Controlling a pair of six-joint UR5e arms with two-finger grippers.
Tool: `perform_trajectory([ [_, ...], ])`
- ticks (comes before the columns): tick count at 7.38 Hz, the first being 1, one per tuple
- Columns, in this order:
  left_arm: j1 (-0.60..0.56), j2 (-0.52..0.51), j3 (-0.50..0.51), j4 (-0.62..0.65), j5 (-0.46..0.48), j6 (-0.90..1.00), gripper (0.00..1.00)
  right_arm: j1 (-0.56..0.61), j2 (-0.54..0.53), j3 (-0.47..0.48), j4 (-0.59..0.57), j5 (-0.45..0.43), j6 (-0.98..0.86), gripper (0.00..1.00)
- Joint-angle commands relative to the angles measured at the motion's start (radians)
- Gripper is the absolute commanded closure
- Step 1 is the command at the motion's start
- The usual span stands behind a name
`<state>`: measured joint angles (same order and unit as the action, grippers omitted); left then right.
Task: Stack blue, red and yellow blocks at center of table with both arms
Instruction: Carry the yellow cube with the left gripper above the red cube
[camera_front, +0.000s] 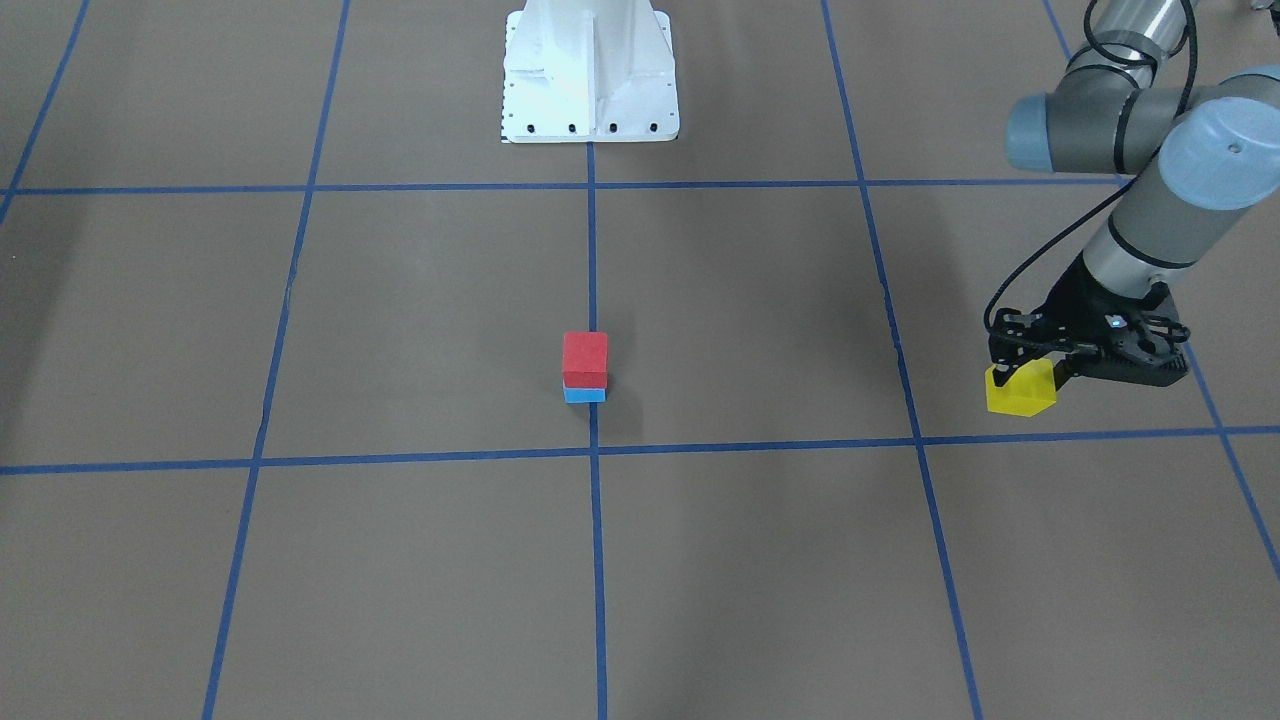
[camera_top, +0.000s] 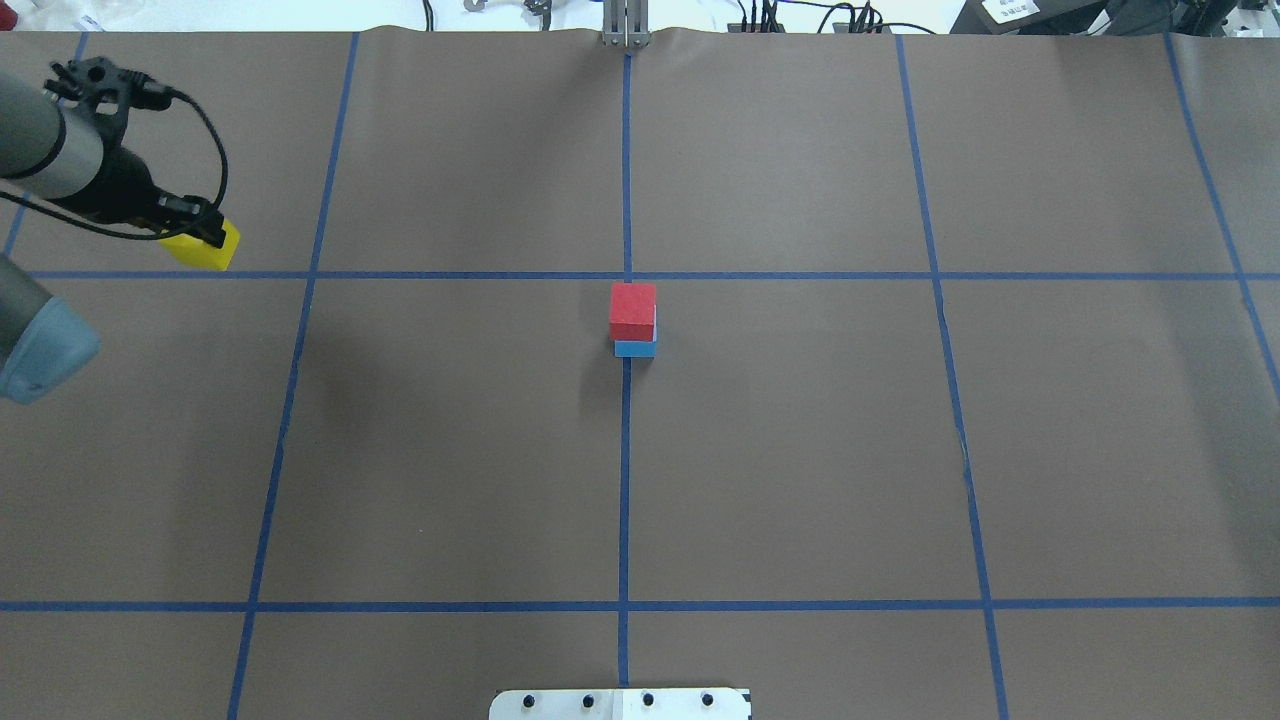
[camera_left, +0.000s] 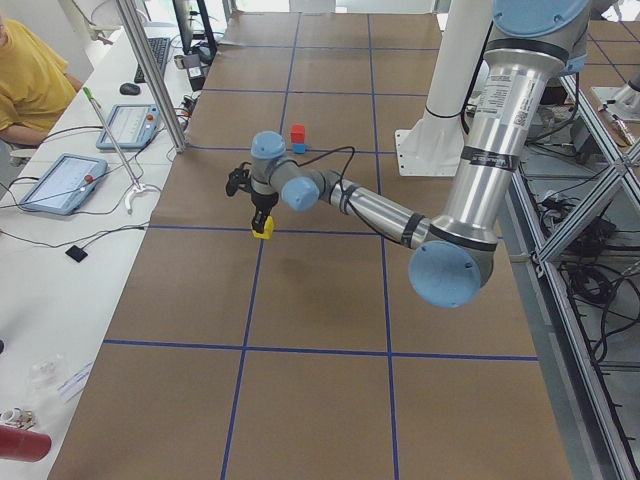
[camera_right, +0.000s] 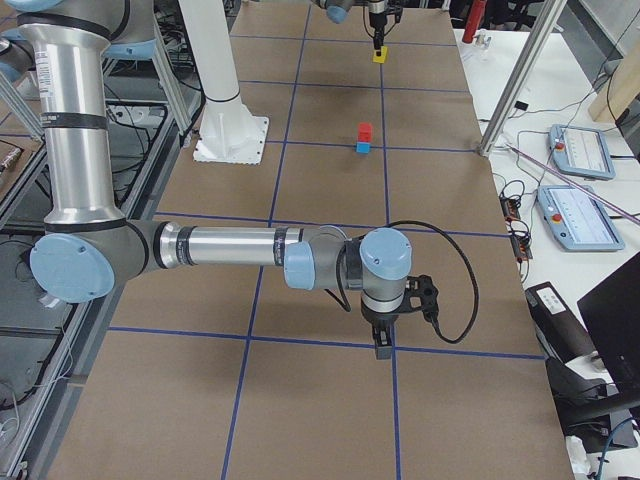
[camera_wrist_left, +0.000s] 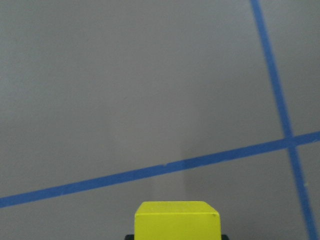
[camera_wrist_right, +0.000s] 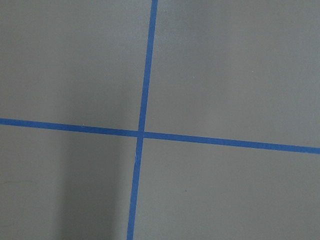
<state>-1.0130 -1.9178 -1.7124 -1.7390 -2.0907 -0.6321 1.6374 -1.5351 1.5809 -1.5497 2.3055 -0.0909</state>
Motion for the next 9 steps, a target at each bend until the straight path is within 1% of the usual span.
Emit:
perform_trajectory([
  [1, 0.026, -0.246, -0.015, 0.293, 0.008, -0.006, 1.00, -0.001, -0.003, 0.001, 0.000, 0.000, 0.000, 0.00],
  [2, 0.059, -0.330, -0.006, 0.364, 0.009, -0.018, 1.00, 0.001, -0.006, 0.002, -0.001, 0.000, 0.000, 0.00],
  [3, 0.101, -0.395, -0.001, 0.398, 0.020, -0.097, 1.00, -0.001, -0.007, -0.002, 0.000, 0.000, -0.003, 0.00],
  [4, 0.169, -0.474, 0.035, 0.398, 0.058, -0.224, 1.00, 0.001, -0.007, -0.004, -0.001, 0.000, -0.004, 0.00],
  [5, 0.236, -0.574, 0.112, 0.400, 0.104, -0.330, 1.00, 0.001, -0.007, -0.002, 0.000, 0.000, -0.006, 0.00],
  [6, 0.273, -0.680, 0.229, 0.398, 0.145, -0.410, 1.00, 0.001, -0.008, -0.001, 0.000, 0.000, -0.006, 0.00],
  [7, 0.331, -0.713, 0.270, 0.391, 0.178, -0.434, 1.00, 0.001, -0.008, -0.002, 0.000, 0.000, -0.007, 0.00],
  [8, 0.368, -0.739, 0.287, 0.388, 0.195, -0.495, 1.00, 0.001, -0.011, 0.001, -0.001, 0.000, -0.006, 0.00],
  [9, 0.391, -0.739, 0.289, 0.388, 0.202, -0.500, 1.00, 0.001, -0.011, 0.001, 0.000, 0.000, -0.006, 0.00],
])
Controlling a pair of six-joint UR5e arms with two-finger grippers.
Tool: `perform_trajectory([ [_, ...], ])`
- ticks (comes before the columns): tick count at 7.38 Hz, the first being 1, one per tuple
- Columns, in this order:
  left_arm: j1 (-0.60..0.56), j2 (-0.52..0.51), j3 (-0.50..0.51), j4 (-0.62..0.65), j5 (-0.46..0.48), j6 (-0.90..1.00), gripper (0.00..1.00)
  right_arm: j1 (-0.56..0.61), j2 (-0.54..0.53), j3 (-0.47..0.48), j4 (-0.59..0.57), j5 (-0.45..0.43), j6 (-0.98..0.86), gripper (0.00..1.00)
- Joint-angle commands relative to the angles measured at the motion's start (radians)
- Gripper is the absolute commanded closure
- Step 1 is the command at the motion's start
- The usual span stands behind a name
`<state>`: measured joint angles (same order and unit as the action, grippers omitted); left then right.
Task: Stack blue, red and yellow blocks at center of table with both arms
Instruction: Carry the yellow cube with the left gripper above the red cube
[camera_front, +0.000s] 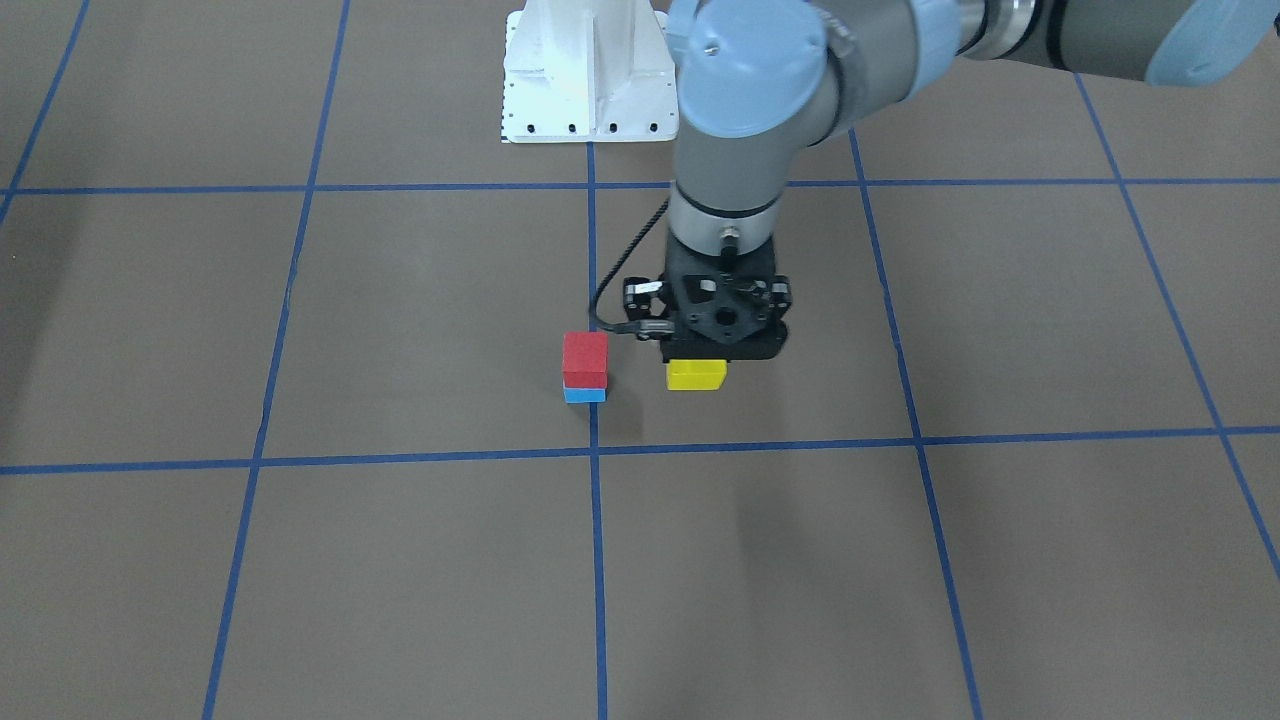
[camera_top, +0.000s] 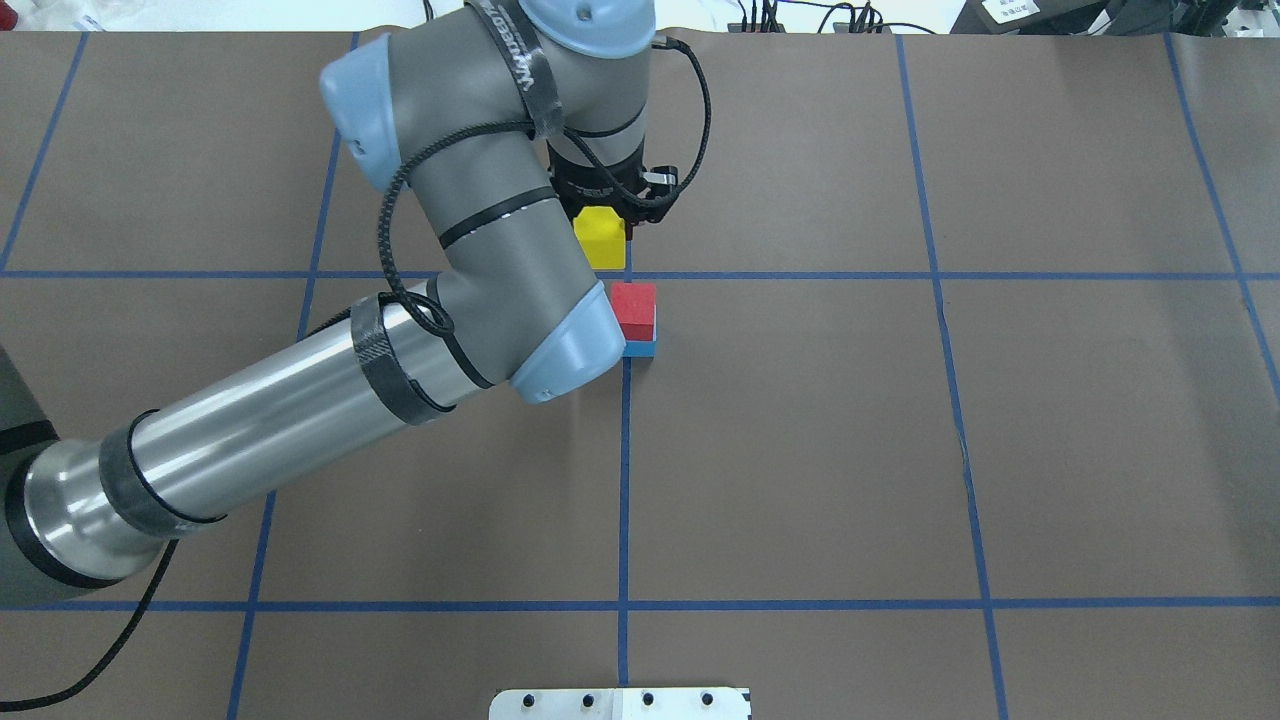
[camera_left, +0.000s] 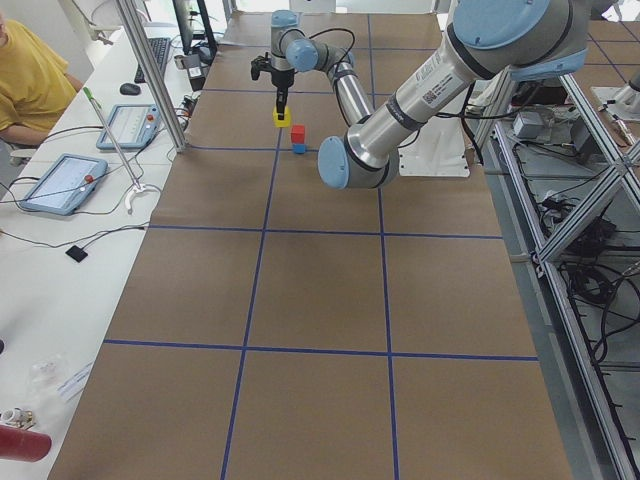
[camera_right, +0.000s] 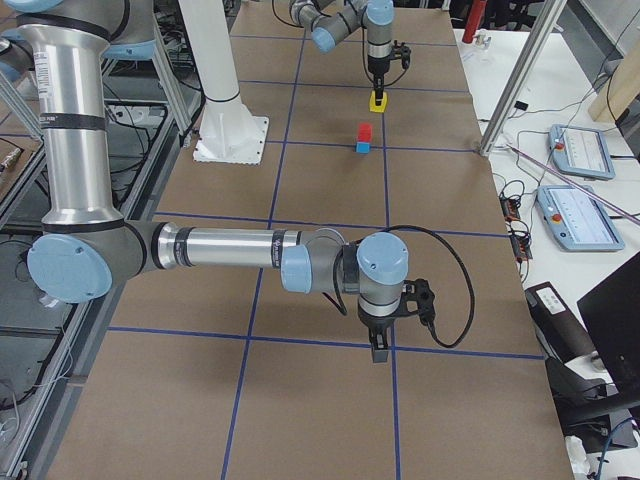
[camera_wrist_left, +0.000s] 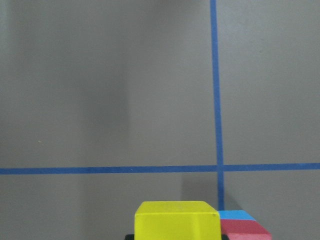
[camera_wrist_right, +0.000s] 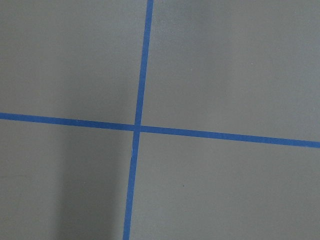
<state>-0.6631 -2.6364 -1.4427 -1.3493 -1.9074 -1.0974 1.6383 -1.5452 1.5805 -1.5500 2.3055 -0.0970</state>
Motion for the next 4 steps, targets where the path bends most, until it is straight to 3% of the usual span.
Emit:
perform_trajectory([
  [1, 0.068, -0.014, 0.024, -0.007, 0.057, -0.035, 1.00, 0.000, -0.001, -0.002, 0.001, 0.000, 0.000, 0.00],
  [4, 0.071, -0.013, 0.036, -0.028, 0.062, -0.029, 1.00, 0.000, 0.000, 0.001, 0.001, 0.000, 0.000, 0.00],
])
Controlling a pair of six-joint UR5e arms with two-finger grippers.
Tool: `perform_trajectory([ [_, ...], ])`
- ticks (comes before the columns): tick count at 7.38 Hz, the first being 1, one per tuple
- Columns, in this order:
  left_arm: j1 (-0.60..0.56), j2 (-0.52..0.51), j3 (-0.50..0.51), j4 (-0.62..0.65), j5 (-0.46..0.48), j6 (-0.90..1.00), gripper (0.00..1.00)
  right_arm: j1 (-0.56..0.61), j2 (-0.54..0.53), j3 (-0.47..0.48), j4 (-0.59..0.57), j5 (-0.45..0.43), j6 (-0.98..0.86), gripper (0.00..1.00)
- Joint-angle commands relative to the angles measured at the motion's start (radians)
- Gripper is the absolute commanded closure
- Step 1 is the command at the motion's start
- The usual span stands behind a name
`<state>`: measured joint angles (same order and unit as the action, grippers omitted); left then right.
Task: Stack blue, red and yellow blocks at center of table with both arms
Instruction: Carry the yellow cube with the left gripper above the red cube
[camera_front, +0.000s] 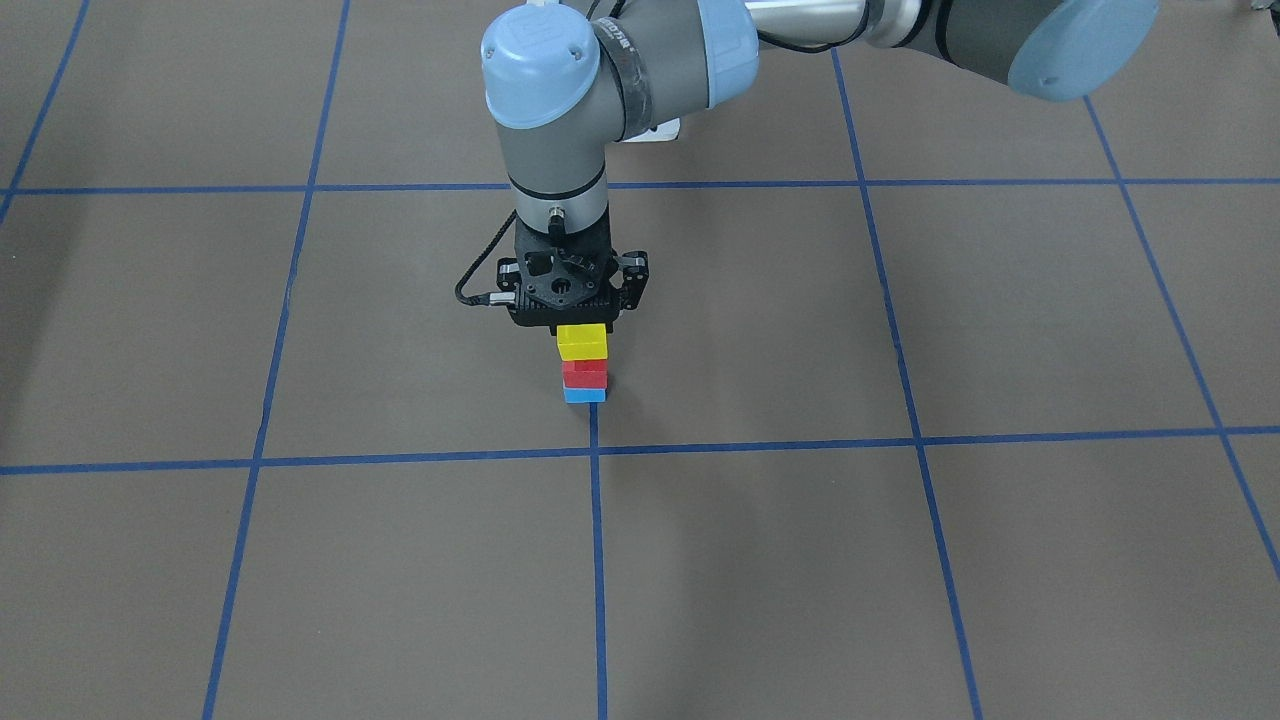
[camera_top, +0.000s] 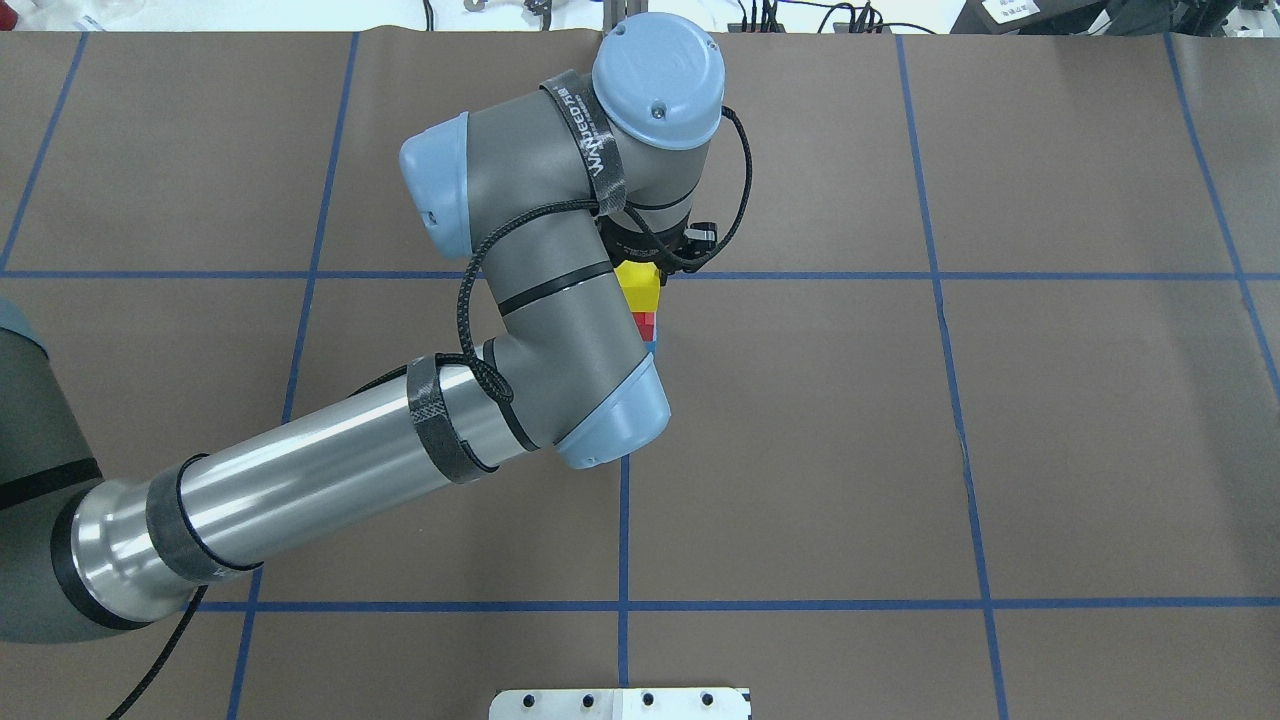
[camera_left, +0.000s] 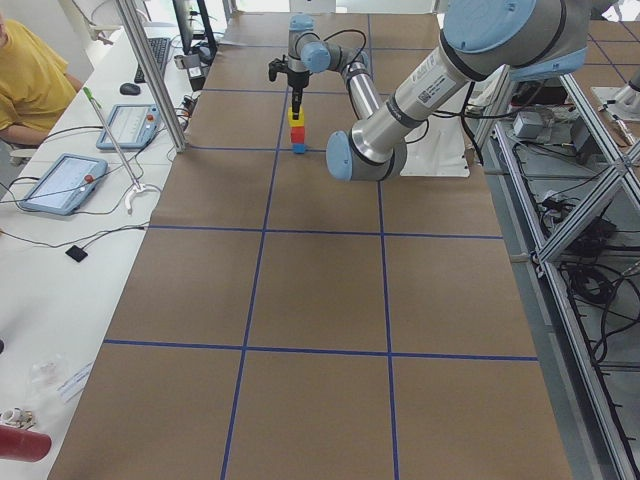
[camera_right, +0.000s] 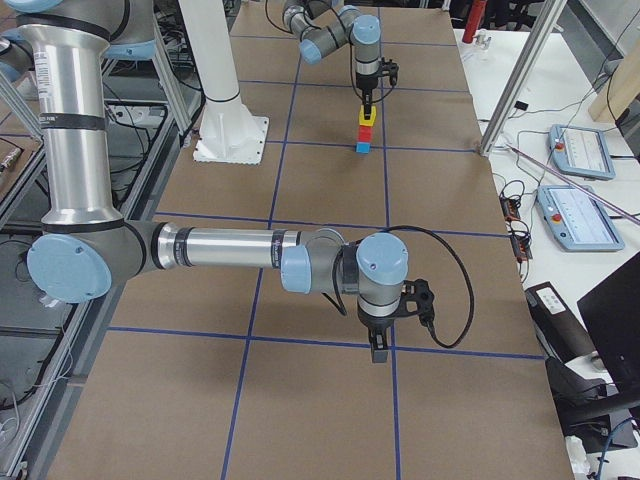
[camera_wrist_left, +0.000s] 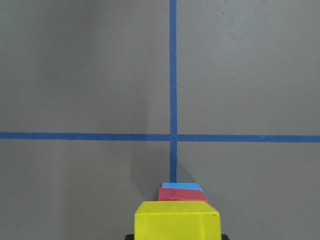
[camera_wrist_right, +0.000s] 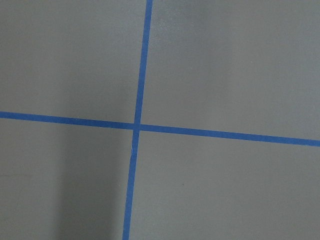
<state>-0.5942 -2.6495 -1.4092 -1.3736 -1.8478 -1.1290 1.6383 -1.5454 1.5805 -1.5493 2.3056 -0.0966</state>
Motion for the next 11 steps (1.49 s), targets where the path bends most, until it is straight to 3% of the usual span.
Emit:
perform_trajectory([
  [1, 0.002, 0.003, 0.004, -0.005, 0.002, 0.006, 1.00, 0.000, 0.001, -0.002, 0.000, 0.000, 0.002, 0.00],
  [4, 0.002, 0.016, 0.044, -0.087, 0.002, 0.008, 1.00, 0.000, 0.001, -0.004, 0.000, 0.000, 0.003, 0.00],
  [11, 0.002, 0.023, 0.029, -0.081, -0.004, 0.009, 0.91, 0.000, 0.002, -0.002, 0.000, -0.002, 0.005, 0.00],
])
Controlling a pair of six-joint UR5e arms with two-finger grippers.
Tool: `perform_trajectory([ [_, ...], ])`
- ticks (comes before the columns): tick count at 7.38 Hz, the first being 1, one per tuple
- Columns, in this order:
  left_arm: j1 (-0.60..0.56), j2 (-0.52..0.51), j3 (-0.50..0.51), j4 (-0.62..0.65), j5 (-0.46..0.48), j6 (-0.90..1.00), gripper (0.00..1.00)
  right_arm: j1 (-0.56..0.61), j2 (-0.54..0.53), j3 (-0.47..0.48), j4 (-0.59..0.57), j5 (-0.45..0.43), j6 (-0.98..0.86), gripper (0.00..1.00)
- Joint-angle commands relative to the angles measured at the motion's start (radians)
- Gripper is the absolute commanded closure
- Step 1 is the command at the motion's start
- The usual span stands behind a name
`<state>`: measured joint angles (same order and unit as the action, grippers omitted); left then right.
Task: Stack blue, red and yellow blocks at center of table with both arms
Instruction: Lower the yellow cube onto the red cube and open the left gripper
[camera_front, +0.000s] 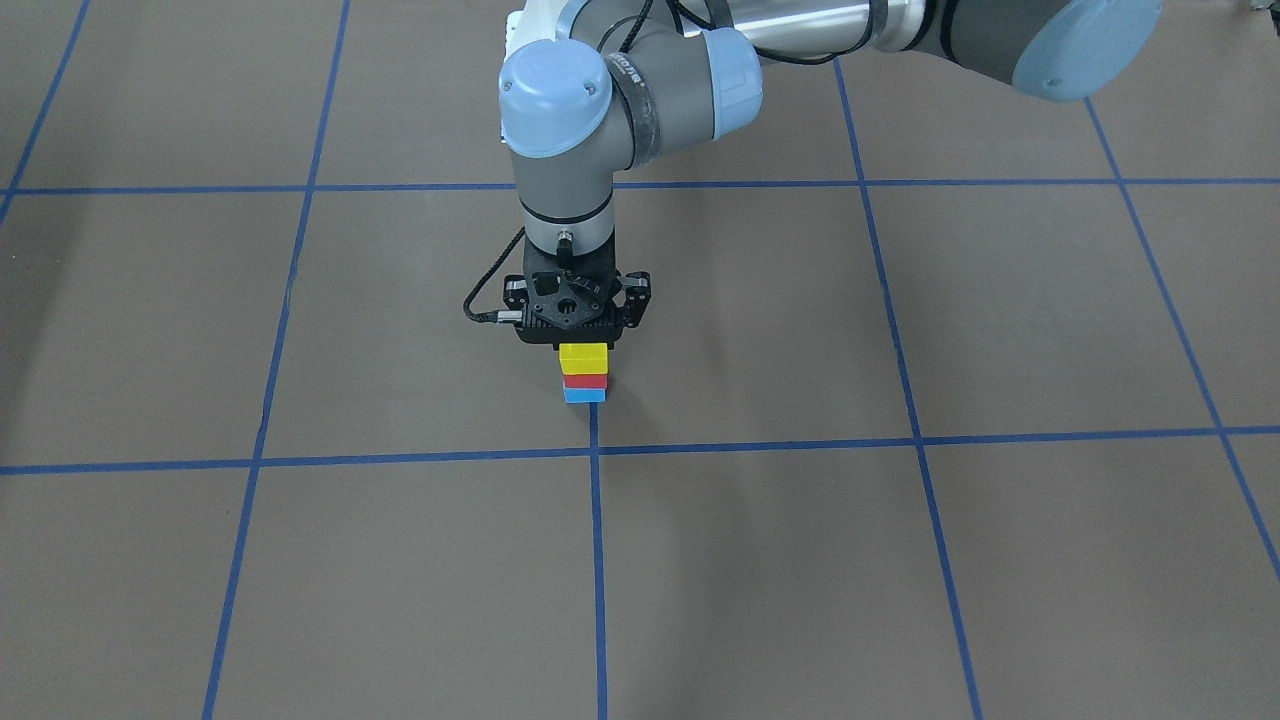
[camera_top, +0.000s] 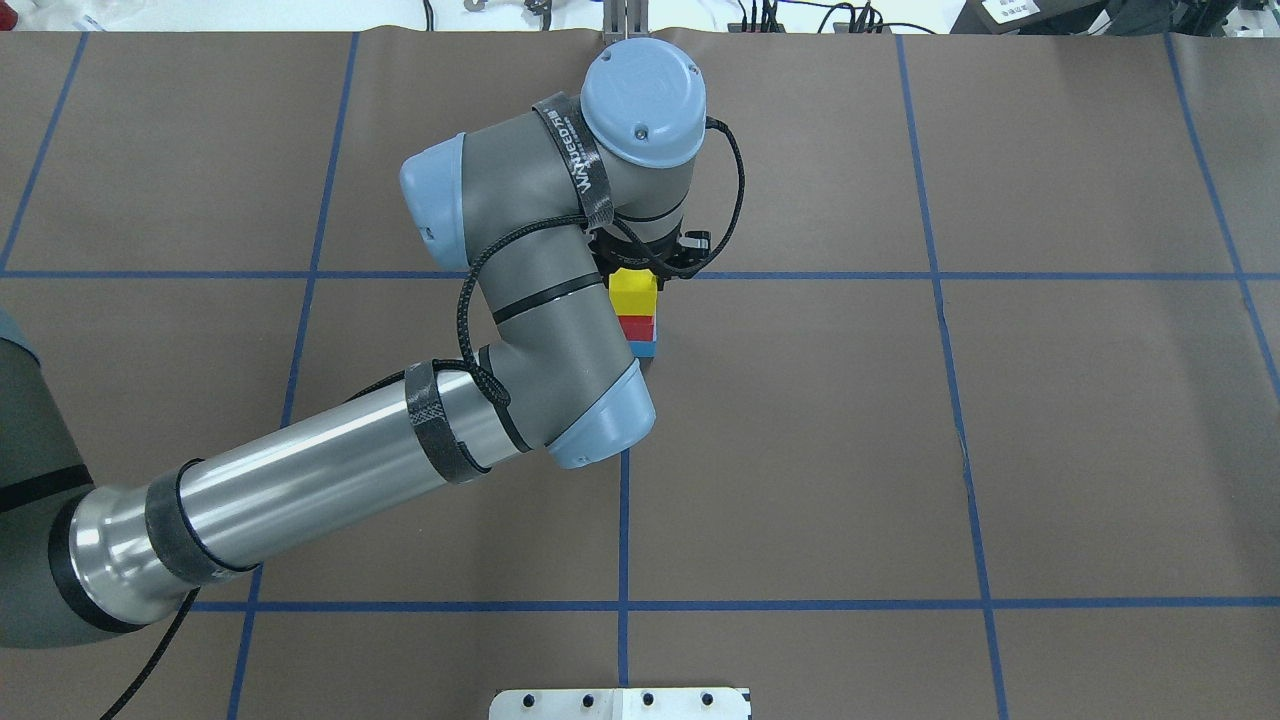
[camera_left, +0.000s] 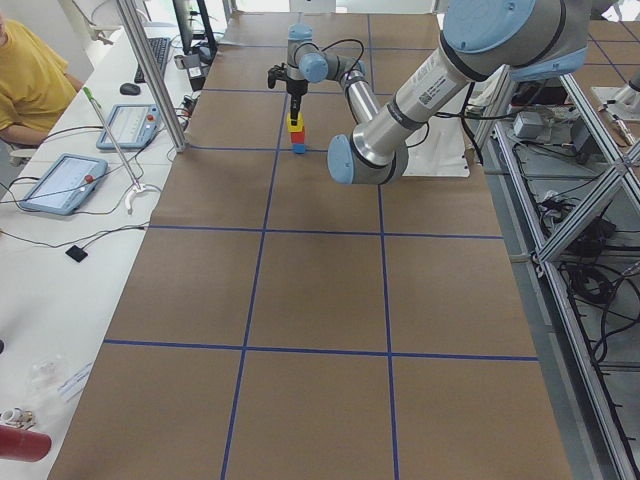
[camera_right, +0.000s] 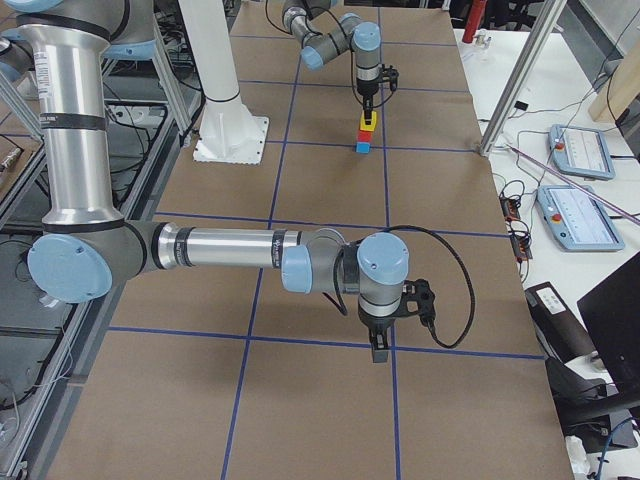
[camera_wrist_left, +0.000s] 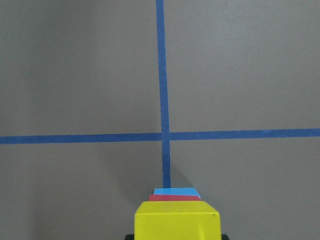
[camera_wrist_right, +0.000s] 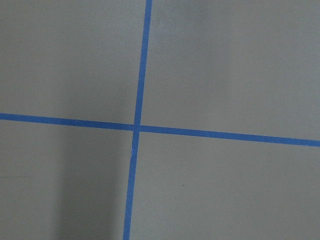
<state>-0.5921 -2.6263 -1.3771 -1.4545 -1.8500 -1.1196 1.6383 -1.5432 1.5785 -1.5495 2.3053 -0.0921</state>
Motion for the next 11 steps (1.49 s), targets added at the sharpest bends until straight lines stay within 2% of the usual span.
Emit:
perform_trajectory([
  [1, 0.000, 0.012, -0.013, 0.000, -0.001, 0.001, 0.90, 0.000, 0.000, 0.000, 0.000, 0.000, 0.000, 0.00],
  [3, 0.000, 0.035, -0.046, 0.000, -0.003, 0.001, 0.85, 0.000, 0.000, -0.002, 0.000, 0.000, 0.000, 0.00],
  [10, 0.012, 0.026, -0.039, -0.003, -0.001, 0.000, 0.82, 0.000, 0.000, -0.003, 0.000, 0.000, 0.002, 0.00],
  [11, 0.012, 0.026, -0.039, -0.004, -0.001, 0.000, 0.78, 0.000, 0.000, -0.002, 0.000, 0.000, 0.002, 0.00],
])
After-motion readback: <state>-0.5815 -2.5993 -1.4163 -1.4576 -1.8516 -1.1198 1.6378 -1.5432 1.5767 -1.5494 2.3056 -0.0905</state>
